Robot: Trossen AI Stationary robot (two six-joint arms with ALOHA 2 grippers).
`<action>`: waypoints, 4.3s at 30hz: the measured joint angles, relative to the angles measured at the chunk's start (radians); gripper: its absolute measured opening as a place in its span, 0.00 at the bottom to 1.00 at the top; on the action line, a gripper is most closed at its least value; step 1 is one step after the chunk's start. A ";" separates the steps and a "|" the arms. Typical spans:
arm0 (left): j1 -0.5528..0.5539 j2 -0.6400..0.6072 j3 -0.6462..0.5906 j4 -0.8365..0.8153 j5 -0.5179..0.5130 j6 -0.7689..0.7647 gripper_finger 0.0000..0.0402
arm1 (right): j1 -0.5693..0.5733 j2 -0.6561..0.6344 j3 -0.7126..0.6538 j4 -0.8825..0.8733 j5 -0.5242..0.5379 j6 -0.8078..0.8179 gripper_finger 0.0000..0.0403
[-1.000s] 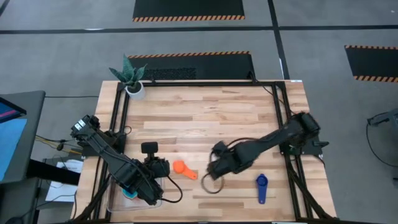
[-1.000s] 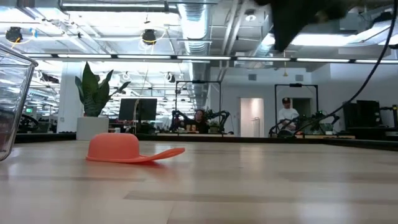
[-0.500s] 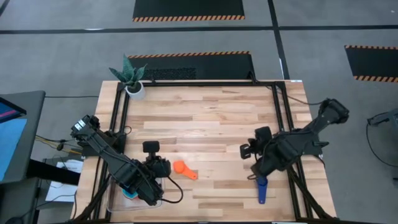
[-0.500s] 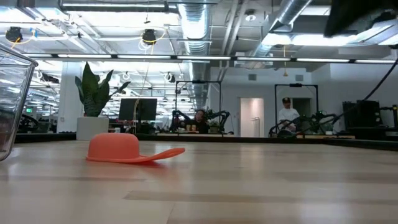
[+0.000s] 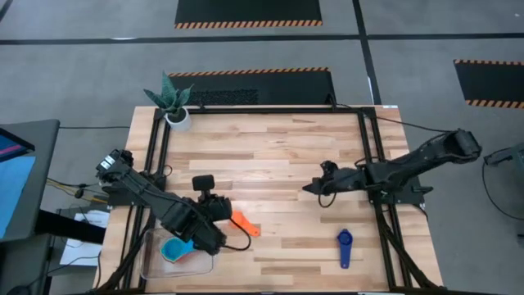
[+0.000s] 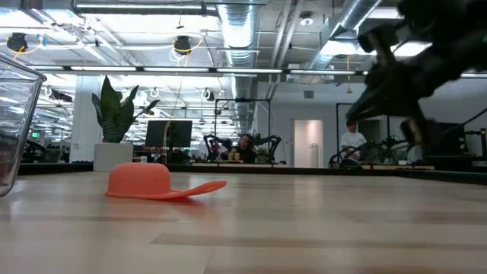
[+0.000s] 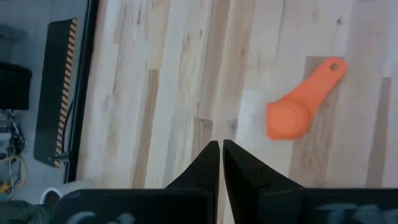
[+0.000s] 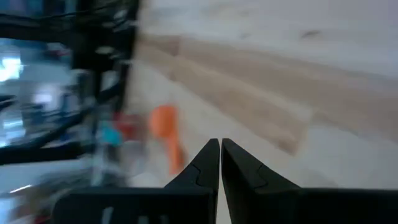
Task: Nest measuring cups in basket
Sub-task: Stack the orange measuring cup on top of the light blue measuring cup in the transparent bin
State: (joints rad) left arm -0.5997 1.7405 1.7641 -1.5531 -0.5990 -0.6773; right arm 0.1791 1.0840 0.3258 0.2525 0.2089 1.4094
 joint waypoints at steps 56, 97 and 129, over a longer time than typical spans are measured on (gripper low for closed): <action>0.002 0.000 0.000 -0.001 0.043 0.023 0.03 | 0.066 0.962 0.599 0.442 -0.320 0.123 0.63; 0.002 0.000 0.000 -0.001 0.049 0.022 0.03 | 0.056 0.903 0.719 -0.048 -0.324 0.080 0.63; 0.002 0.000 0.000 0.000 0.038 0.019 0.03 | 0.134 0.903 0.719 0.025 -0.201 0.191 0.63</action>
State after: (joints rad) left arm -0.5972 1.7405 1.7638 -1.5532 -0.5609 -0.6586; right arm 0.3134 1.9873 1.0449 0.2771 0.0077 1.6009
